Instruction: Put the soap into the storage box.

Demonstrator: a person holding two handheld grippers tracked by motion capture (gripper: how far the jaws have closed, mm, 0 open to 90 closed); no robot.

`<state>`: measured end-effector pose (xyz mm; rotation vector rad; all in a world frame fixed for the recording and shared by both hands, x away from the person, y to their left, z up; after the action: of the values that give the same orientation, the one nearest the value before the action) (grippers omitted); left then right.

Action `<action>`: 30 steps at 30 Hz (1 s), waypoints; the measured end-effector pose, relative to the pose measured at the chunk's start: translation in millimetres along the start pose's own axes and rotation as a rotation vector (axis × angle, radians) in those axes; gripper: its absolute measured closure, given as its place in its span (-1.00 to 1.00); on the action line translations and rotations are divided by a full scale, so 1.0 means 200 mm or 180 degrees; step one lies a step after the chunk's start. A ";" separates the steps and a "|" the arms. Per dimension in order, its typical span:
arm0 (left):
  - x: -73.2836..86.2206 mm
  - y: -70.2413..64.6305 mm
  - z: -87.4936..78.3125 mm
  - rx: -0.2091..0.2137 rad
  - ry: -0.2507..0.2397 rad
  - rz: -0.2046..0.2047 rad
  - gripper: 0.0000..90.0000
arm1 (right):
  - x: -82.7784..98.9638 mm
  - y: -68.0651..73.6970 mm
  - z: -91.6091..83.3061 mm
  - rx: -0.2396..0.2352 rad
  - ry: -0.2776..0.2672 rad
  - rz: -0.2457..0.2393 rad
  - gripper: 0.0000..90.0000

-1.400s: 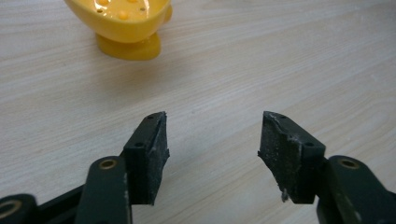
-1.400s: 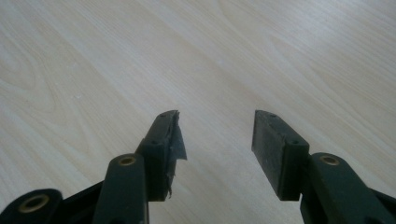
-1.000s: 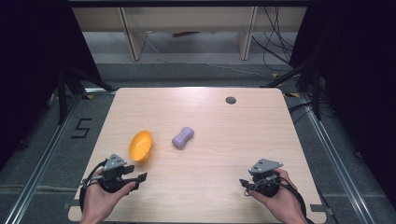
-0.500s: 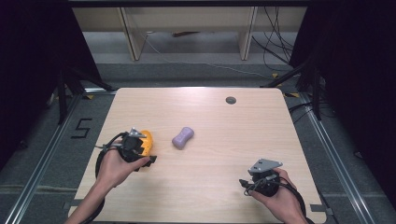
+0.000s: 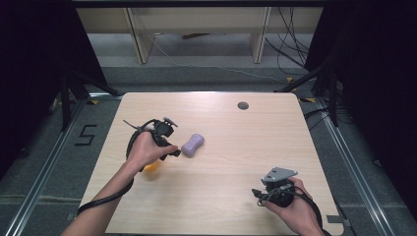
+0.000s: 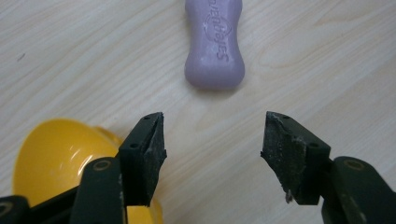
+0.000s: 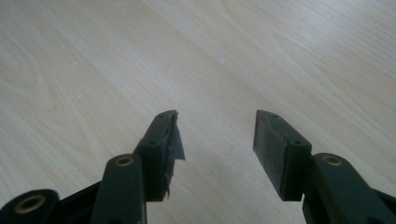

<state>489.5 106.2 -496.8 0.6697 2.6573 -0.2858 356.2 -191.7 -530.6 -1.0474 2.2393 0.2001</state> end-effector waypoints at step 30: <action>-0.21 -0.03 0.35 0.0036 0.0366 -0.0263 -0.19 | 0.00 0.00 0.00 0.0000 -0.0016 -0.0020 0.11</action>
<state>542.3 63.8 -542.2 0.5975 2.7996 -0.2937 355.9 -191.4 -530.5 -1.0526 2.2312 0.1999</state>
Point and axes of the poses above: each handheld gripper's, and its own axes: z roughly forward along the jaws, x roughly out of its underside, y roughly to its left, the point moved 9 cm from there along z, roughly forward along the jaws, and after that the axes turned 7 degrees about -z, right-handed, at the moved point
